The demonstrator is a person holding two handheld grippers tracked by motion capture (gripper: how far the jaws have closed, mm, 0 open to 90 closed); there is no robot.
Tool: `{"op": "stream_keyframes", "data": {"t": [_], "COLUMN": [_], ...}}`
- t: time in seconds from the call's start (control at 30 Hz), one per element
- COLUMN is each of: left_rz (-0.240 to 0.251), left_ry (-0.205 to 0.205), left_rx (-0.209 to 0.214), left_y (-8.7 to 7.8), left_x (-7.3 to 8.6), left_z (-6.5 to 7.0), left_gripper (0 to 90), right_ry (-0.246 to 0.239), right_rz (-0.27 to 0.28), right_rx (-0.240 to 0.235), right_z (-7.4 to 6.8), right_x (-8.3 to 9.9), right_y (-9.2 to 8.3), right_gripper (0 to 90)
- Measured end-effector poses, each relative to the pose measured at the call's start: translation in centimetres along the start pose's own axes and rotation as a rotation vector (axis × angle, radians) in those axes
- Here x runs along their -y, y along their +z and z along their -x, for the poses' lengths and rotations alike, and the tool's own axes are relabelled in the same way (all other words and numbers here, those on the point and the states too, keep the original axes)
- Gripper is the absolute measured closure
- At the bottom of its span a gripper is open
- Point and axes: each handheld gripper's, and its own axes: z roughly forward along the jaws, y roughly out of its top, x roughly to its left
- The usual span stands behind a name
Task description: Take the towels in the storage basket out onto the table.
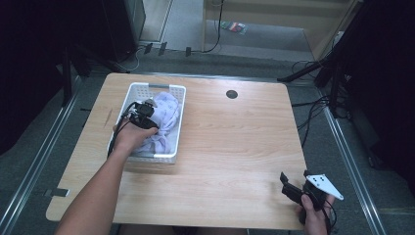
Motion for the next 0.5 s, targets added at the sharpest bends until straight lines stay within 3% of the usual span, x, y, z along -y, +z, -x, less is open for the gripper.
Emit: {"op": "stream_keyframes", "data": {"t": [0.17,0.27,0.5], "left_rz": [0.034,0.056,0.104], "left_ry": [-0.02,-0.021,-0.029], "left_rx": [0.008,0.035,0.04], "left_y": [-0.9,-1.9,-4.0], "left_x": [0.1,0.1,0.2], "left_z": [-0.2,-0.6,-1.1], "left_gripper": [59.7,59.7,59.4], "right_ry": [-0.004,-0.008,-0.008], "right_rz": [0.003,0.002,-0.003], "right_rx": [0.001,0.001,0.002], "right_z": [0.0,0.0,-0.1], "right_x": [0.0,0.0,0.0], "right_y": [0.0,0.0,0.0], "right_gripper": [12.5,12.5,12.5]}}
